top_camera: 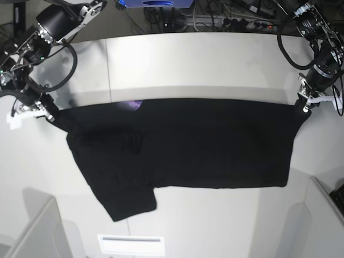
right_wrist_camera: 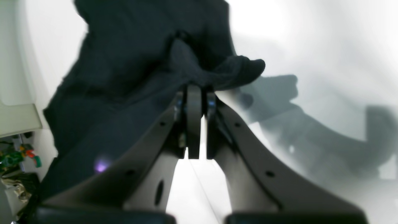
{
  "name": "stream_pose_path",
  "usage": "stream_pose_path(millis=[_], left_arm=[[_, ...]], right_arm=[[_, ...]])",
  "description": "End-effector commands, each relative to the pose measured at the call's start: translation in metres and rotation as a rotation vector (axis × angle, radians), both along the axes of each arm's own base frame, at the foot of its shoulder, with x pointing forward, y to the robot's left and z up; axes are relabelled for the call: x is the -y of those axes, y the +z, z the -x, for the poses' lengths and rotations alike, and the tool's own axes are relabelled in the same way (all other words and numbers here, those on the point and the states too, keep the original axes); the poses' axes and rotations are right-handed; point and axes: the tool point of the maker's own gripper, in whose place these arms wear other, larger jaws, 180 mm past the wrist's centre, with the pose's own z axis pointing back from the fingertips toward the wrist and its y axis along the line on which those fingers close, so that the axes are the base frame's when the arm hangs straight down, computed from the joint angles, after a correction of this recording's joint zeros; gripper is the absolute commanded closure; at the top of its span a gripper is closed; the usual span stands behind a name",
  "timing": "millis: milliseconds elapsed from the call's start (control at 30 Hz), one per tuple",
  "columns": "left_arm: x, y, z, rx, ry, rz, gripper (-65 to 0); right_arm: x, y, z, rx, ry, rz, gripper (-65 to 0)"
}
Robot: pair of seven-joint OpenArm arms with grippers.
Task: Fold the T-shirt properly
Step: 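Drag the shirt with both grippers toward the robot, then release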
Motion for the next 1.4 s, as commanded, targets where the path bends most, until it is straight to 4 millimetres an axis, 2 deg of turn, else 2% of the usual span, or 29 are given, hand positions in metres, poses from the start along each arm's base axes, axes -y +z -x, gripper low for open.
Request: stream_pose_path(millis=[0,200,300,467,600,800,867,1033,1367], left_arm=[[-0.007,0.007,0.002,0.016,0.002,-0.029,0.0],[-0.006,-0.012,0.032,-0.069,-0.002,-0.033,0.0],[-0.007,-0.022,0.049,-0.119,0.0,-0.036,0.0],[-0.013,-0.035,0.07,-0.209,-0.048,-0.15,0.0],[-0.007,-0.05,0.094,-0.276,-0.141,-0.24,0.0],[0.001,-0.067,0.131,-0.365,-0.207,-0.275,0.0],[0.001,-0.068,0.136,-0.377,-0.212,-0.275,0.0],[0.0,-0.069,0.142,-0.389,-0.211,-0.274,0.0],[-0.001,-0.067,0.141,-0.385,-0.209,-0.278,0.0]], right_arm=[[0.007,0.012,-0.004,0.046,-0.011,0.027,0.0],[0.005,-0.021,0.038,-0.069,-0.007,0.03,0.0],[0.013,-0.035,0.062,-0.102,-0.039,0.063,0.0],[0.022,-0.049,0.094,-0.148,-0.072,0.103,0.0],[0.023,-0.057,0.112,-0.189,-0.071,0.109,0.0],[0.02,-0.06,0.123,-0.2,-0.003,0.141,0.0],[0.02,-0.062,0.129,-0.214,-0.002,0.141,0.0],[0.021,-0.064,0.133,-0.225,-0.002,0.141,0.0],[0.021,-0.066,0.143,-0.25,-0.004,0.136,0.0]])
